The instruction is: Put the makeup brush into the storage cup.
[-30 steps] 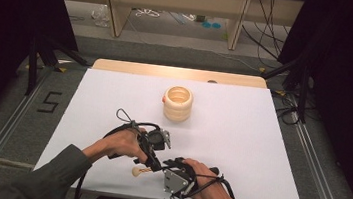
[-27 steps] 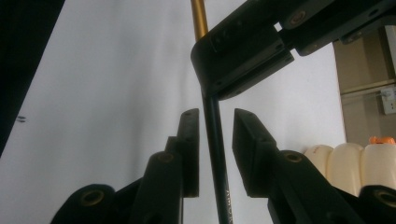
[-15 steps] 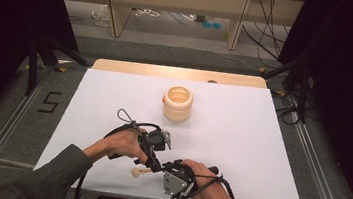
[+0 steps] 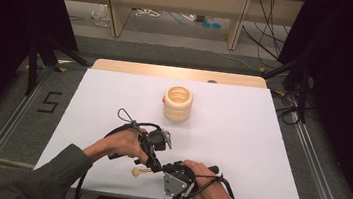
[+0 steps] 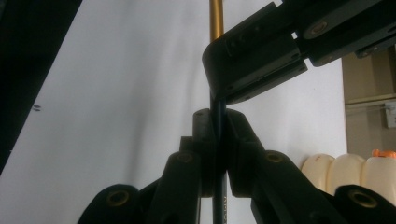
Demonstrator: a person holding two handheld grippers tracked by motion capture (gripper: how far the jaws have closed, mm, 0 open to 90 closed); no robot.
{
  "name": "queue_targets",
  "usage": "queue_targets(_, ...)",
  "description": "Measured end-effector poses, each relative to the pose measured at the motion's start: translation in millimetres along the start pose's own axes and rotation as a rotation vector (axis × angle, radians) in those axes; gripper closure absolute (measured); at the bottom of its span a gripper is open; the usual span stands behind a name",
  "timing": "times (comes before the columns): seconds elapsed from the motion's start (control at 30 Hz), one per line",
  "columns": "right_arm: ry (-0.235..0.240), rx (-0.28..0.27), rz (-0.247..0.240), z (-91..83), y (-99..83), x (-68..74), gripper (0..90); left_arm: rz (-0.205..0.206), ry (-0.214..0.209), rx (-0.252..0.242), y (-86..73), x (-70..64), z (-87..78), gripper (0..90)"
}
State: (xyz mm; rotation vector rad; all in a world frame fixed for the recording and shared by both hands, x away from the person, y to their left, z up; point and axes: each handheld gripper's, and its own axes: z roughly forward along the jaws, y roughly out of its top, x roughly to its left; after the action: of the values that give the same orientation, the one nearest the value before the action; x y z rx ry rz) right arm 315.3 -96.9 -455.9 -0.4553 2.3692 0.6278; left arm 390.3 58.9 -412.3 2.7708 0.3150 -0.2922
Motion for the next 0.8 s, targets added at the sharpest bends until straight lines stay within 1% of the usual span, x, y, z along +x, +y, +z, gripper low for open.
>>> queue_targets(0.03, -0.001, -0.031, -0.021, 2.0, -0.9, -2.3, 84.2, -0.001, 0.002, -0.005, -0.1, 0.1, -0.6, 82.3)
queue_targets(0.07, -0.001, -0.016, -0.02, 0.5, -0.7, -3.2, 84.2, -0.009, 0.0, -0.016, -0.3, -0.2, -1.0, 82.0)
queue_targets(0.1, -0.005, -0.024, -0.02, 0.4, -1.4, -4.6, 84.2, -0.01, 0.007, -0.019, -0.7, 0.1, -2.5, 81.7)
queue_targets(0.13, 0.003, -0.009, 0.023, -1.0, -1.3, -2.6, 84.3, -0.016, 0.013, -0.03, -1.2, 0.1, -4.1, 80.7)
queue_targets(0.17, -0.004, -0.012, 0.006, -0.4, -2.8, -4.4, 84.3, -0.013, 0.017, -0.03, -2.1, 0.7, -6.4, 78.8)
queue_targets(0.2, 0.008, -0.008, 0.04, -1.1, -3.3, -3.3, 84.3, -0.045, 0.014, -0.062, -3.8, -1.7, -5.9, 78.1)
queue_targets(0.23, 0.009, -0.008, 0.043, -1.4, -4.4, -4.3, 84.3, -0.029, 0.019, -0.05, -5.6, -0.8, -7.9, 77.0)
queue_targets(0.27, 0.007, -0.031, 0.002, -0.4, -5.6, -9.0, 84.3, -0.021, 0.028, -0.046, -7.4, -0.5, -10.2, 75.7)
queue_targets(0.3, -0.006, -0.031, -0.005, -0.8, -7.6, -10.3, 84.3, -0.03, 0.034, -0.061, -9.3, -0.9, -12.1, 74.3)
queue_targets(0.33, -0.006, -0.018, 0.048, -2.3, -8.9, -8.7, 84.3, -0.022, 0.041, -0.069, -11.1, -0.1, -15.3, 73.3)
queue_targets(0.37, 0.002, -0.022, 0.058, -2.0, -11.8, -9.1, 84.3, -0.049, 0.047, -0.11, -12.8, -1.5, -16.7, 72.0)
queue_targets(0.4, 0.002, -0.031, 0.04, -2.3, -12.9, -12.7, 84.3, -0.048, 0.061, -0.133, -14.6, -1.1, -18.9, 70.5)
queue_targets(0.43, 0.001, -0.025, 0.067, -2.6, -15.0, -11.9, 84.3, -0.048, 0.065, -0.143, -16.2, -1.1, -21.5, 69.5)
queue_targets(0.47, 0.007, -0.028, 0.058, -2.2, -16.8, -13.9, 84.3, -0.05, 0.073, -0.155, -17.8, -2.0, -23.8, 67.8)
queue_targets(0.53, 0.01, -0.022, 0.082, -2.5, -20.3, -14.4, 84.3, -0.05, 0.092, -0.189, -20.7, -3.6, -28.3, 63.6)
queue_targets(0.57, 0.009, -0.022, 0.101, -3.1, -22.0, -14.4, 84.3, -0.048, 0.102, -0.207, -22.0, -4.7, -30.9, 62.4)
queue_targets(0.6, 0.005, -0.026, 0.139, -3.6, -23.3, -14.1, 84.3, -0.052, 0.111, -0.225, -23.3, -5.4, -33.6, 60.7)
queue_targets(0.63, 0.008, -0.016, 0.173, -4.9, -25.1, -13.9, 84.3, -0.048, 0.124, -0.251, -24.9, -6.1, -35.9, 58.8)
queue_targets(0.67, 0.007, -0.021, 0.171, -5.6, -27.3, -16.4, 84.3, -0.045, 0.145, -0.273, -26.6, -6.7, -38.6, 56.7)
queue_targets(0.7, 0.016, -0.024, 0.199, -7.0, -29.2, -17.7, 84.3, -0.049, 0.166, -0.304, -28.2, -8.1, -40.6, 54.9)
queue_targets(0.73, 0.01, -0.023, 0.227, -8.5, -31.0, -18.8, 84.3, -0.043, 0.19, -0.322, -29.7, -8.6, -43.7, 53.1)
queue_targets(0.77, 0.009, -0.036, 0.235, -9.1, -33.6, -21.5, 84.3, -0.036, 0.208, -0.333, -31.1, -8.7, -47.2, 51.4)
queue_targets(0.8, 0.008, -0.042, 0.261, -10.2, -35.7, -23.1, 84.3, -0.036, 0.222, -0.357, -32.4, -9.6, -49.6, 49.9)
